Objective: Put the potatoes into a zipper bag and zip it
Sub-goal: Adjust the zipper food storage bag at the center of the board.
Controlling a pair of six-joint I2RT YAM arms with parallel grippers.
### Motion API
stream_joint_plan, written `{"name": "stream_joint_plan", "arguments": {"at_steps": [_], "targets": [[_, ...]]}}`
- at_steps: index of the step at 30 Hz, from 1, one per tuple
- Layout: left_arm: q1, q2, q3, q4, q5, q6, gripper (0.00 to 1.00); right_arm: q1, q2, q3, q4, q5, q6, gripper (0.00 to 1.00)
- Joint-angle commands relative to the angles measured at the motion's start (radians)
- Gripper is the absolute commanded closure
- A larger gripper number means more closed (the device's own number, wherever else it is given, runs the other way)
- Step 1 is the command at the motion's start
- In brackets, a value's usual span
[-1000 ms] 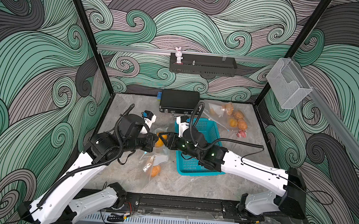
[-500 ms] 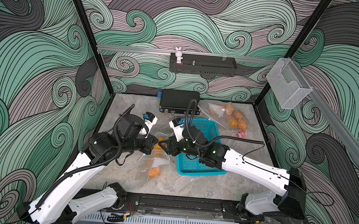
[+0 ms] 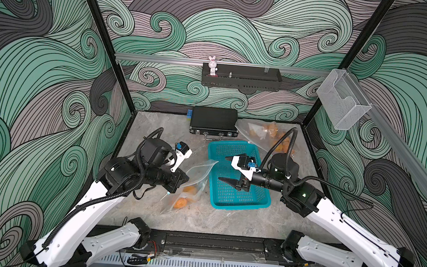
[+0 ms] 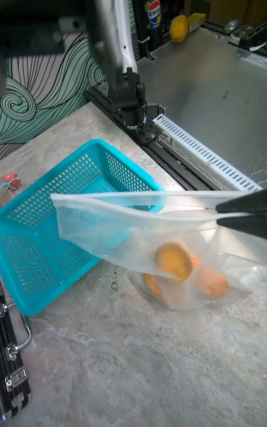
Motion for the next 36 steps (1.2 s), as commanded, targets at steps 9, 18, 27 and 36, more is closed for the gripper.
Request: {"name": "stream_joint_plan", "arguments": {"at_steps": [9, 18, 27, 36], "targets": [[0.003, -0.029, 0.035, -0.100, 0.068, 0.076, 1.00, -0.040, 0.165, 0.074, -0.135, -0.129, -0.476, 0.31], [0.003, -0.035, 0.022, -0.104, 0.074, 0.076, 1.00, -0.047, 0.291, 0.176, -0.166, -0.219, -0.490, 0.54], [0.002, -0.034, 0.019, -0.096, 0.040, 0.064, 0.96, -0.062, 0.253, 0.167, -0.155, -0.246, -0.442, 1.00], [0.002, -0.110, 0.071, -0.086, -0.085, 0.055, 0.11, -0.212, 0.323, 0.225, -0.132, -0.248, -0.205, 1.00]]}}
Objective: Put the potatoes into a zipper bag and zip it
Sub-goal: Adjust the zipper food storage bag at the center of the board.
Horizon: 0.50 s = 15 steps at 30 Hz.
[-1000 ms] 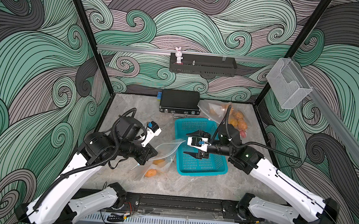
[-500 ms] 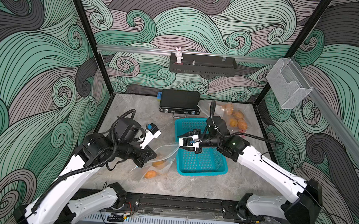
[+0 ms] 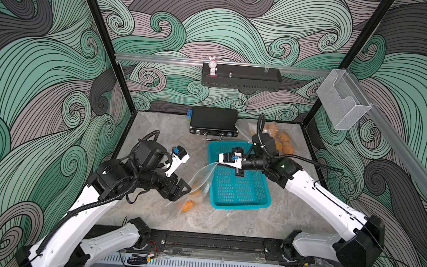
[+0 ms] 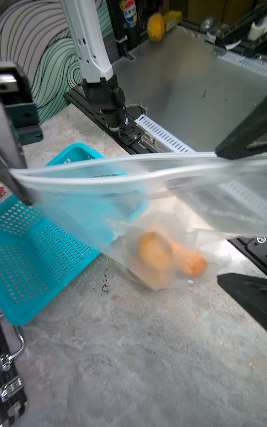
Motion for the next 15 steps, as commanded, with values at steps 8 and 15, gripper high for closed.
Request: {"name": "stream_joint_plan", "arguments": {"at_steps": [8, 15], "targets": [[0.001, -0.236, -0.079, 0.093, -0.059, 0.090, 0.05, -0.111, 0.040, 0.032, 0.068, 0.035, 0.261, 1.00], [0.001, -0.260, -0.206, 0.227, -0.119, 0.116, 0.25, -0.111, 0.038, 0.031, 0.059, 0.001, 0.263, 1.00]]}}
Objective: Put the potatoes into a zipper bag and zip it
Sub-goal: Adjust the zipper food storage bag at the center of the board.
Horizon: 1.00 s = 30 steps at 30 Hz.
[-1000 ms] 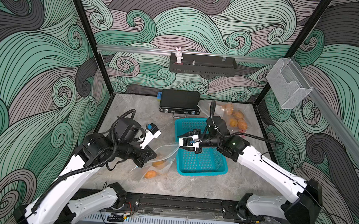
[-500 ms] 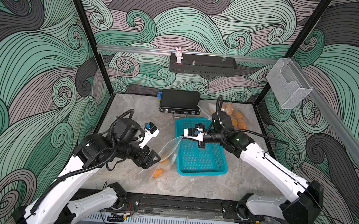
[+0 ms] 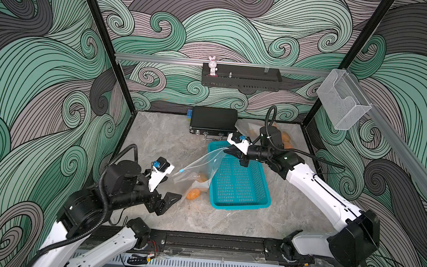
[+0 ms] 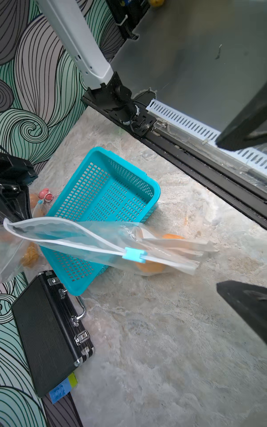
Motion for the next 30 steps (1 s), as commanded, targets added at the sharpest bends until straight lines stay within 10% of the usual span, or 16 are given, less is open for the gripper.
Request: {"name": "stream_joint_plan", "arguments": {"at_steps": [1, 10, 18, 23, 27, 30], "targets": [[0.001, 0.011, -0.008, 0.097, -0.101, 0.020, 0.32, -0.002, -0.006, 0.019, 0.009, -0.025, 0.024, 1.00], [0.001, 0.071, 0.001, 0.122, -0.100, 0.008, 0.49, 0.000, -0.006, 0.021, -0.007, -0.043, 0.019, 1.00], [0.000, 0.063, -0.011, 0.150, -0.110, -0.011, 1.00, -0.001, -0.005, 0.022, -0.027, -0.033, -0.003, 1.00], [0.001, 0.070, -0.002, 0.128, -0.107, -0.005, 1.00, -0.001, -0.005, 0.021, -0.033, -0.020, -0.007, 1.00], [0.001, 0.073, 0.041, 0.108, -0.095, 0.023, 1.00, -0.003, -0.031, 0.024, -0.027, -0.081, -0.027, 0.42], [0.001, 0.116, 0.090, 0.061, -0.100, 0.034, 1.00, -0.009, -0.119, 0.030, 0.063, -0.239, 0.029, 0.22]]}}
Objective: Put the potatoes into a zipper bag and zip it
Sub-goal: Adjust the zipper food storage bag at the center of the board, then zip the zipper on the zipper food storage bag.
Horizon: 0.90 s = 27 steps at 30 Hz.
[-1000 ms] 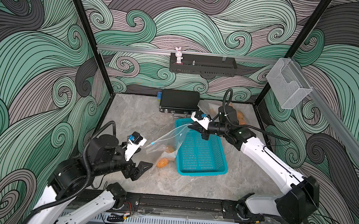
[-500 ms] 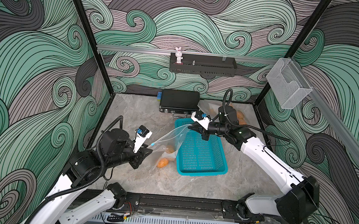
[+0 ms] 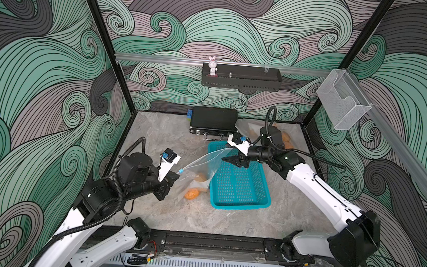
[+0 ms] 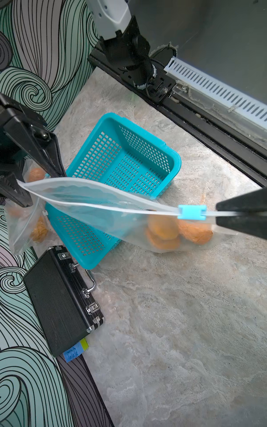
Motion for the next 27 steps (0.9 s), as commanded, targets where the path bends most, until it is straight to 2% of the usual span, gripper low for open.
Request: {"name": "stream_joint_plan", "arguments": {"at_steps": [1, 5, 10, 14, 21, 27], "targets": [[0.001, 0.043, 0.066, -0.041, -0.006, 0.022, 1.00, -0.004, -0.128, 0.038, 0.116, -0.176, 0.076, 0.18], [0.001, 0.064, 0.055, -0.035, 0.014, 0.017, 1.00, 0.023, -0.211, 0.059, 0.217, -0.238, 0.226, 0.12], [0.001, 0.085, 0.063, -0.029, 0.086, 0.034, 1.00, 0.130, -0.134, 0.109, 0.141, -0.221, 0.206, 0.19], [0.000, 0.114, 0.074, -0.046, 0.138, 0.045, 1.00, 0.176, -0.015, 0.204, 0.046, -0.285, 0.196, 0.22], [-0.001, 0.110, 0.074, -0.038, 0.151, 0.045, 1.00, 0.267, 0.112, 0.293, -0.080, -0.260, 0.135, 0.26], [-0.001, 0.111, 0.078, -0.044, 0.163, 0.045, 1.00, 0.321, 0.191, 0.327, -0.195, -0.255, 0.047, 0.33]]}}
